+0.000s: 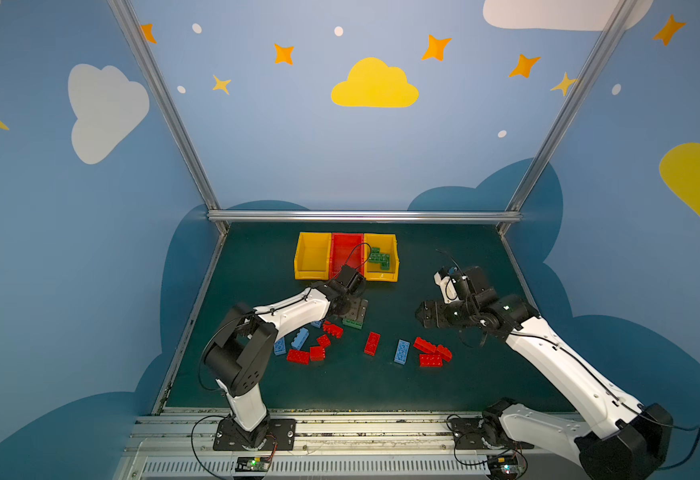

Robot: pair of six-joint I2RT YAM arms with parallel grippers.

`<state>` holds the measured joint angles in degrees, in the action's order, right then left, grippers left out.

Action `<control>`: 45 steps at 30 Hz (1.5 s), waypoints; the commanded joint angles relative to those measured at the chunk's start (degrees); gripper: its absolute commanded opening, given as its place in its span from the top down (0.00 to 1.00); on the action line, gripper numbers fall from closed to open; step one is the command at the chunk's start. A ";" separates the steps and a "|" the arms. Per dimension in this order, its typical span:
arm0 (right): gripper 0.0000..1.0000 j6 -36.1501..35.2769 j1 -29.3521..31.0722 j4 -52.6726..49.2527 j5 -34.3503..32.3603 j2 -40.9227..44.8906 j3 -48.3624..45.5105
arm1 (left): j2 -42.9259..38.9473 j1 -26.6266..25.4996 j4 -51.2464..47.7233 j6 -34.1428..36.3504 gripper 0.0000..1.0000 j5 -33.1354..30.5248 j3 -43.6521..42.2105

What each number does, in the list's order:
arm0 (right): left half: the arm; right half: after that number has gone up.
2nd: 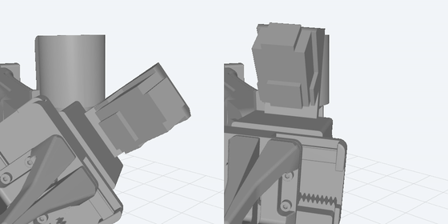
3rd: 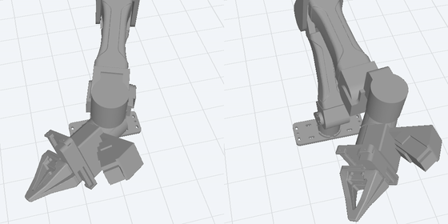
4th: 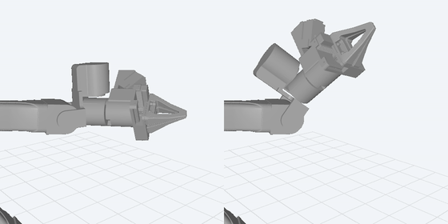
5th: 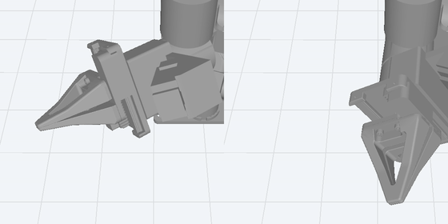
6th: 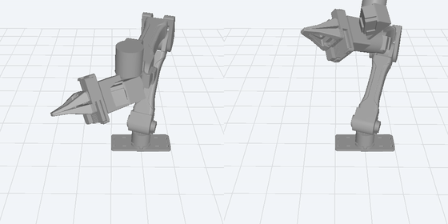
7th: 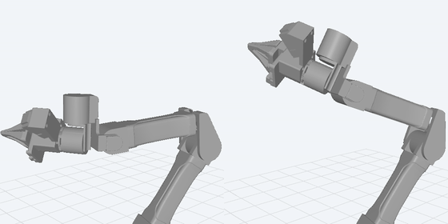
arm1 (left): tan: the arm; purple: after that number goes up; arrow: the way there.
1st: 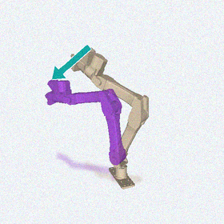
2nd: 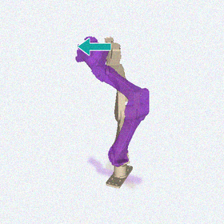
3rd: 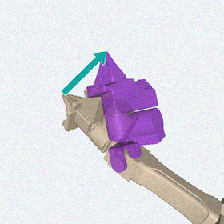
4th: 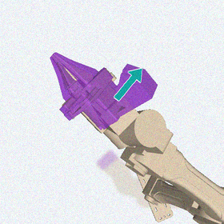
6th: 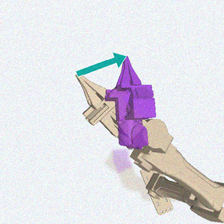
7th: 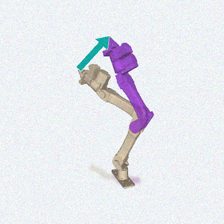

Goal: Sort the legos into containers by color
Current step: 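Grasp a green brick with the left gripper while the right arm withdraws, then lift the green brick with the left gripper toward the bins while the right gripper hovers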

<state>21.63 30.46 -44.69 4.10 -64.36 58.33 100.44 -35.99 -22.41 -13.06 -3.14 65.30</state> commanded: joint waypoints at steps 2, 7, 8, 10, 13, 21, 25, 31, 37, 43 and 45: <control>0.05 -0.05 -0.03 -0.84 -0.03 -0.15 -0.45 | 1.83 1.27 -2.20 1.57 0.06 1.95 1.58; 0.05 -0.19 -0.13 -0.49 -0.36 -0.92 -0.30 | 3.20 2.07 -1.52 1.66 0.07 3.54 2.09; 0.05 -0.23 -0.07 -0.58 -0.48 -1.02 -0.21 | 3.51 2.07 -1.43 1.72 0.07 3.96 2.29; 0.05 -0.20 -0.22 -0.53 -0.66 -1.29 -0.14 | 4.46 2.11 -1.54 1.77 0.08 4.41 2.93; 0.05 -0.10 -0.27 -0.61 -1.02 -1.55 -0.14 | 5.83 2.13 -1.84 1.99 0.10 4.93 3.84; 0.05 0.34 -0.68 -1.24 -2.16 -1.82 -0.63 | 7.49 2.06 -2.53 1.55 0.18 5.64 4.84; 0.05 0.52 -0.84 -1.02 -1.91 -1.63 -0.94 | 8.05 2.05 -2.48 1.41 0.21 5.33 5.07; 0.05 0.70 -1.07 -1.36 -2.16 -1.07 -1.37 | 9.39 2.09 -3.34 1.11 0.33 5.33 6.39; 0.05 0.55 -1.40 -1.79 -2.52 0.48 -1.94 | 10.29 2.11 -4.07 0.51 0.39 5.20 7.21; 0.05 0.41 -1.72 -2.09 -2.43 2.12 -2.14 | 10.24 2.00 -5.69 -0.15 0.45 4.74 8.68; 0.05 0.43 -1.79 -2.15 -2.43 2.61 -2.16 | 9.88 2.04 -6.29 -0.25 0.45 4.31 9.33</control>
<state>22.04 28.97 -45.39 2.35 -63.24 56.80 109.78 -34.09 -26.37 -12.69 2.07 72.90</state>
